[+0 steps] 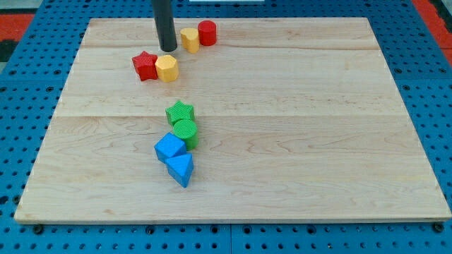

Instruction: Push the red star to the center left

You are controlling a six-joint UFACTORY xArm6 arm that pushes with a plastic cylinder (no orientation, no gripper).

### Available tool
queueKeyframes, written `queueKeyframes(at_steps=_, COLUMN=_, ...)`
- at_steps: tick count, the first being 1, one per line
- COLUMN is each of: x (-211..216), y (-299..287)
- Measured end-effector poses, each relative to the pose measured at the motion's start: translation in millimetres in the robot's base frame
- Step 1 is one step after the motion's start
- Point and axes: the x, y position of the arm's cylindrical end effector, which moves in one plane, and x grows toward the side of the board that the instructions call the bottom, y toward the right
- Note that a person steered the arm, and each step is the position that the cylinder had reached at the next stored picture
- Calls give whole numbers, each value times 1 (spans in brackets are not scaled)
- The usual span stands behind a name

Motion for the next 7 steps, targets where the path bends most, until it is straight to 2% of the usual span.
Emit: queueKeyframes(at_steps=7, x=-3, y=-32)
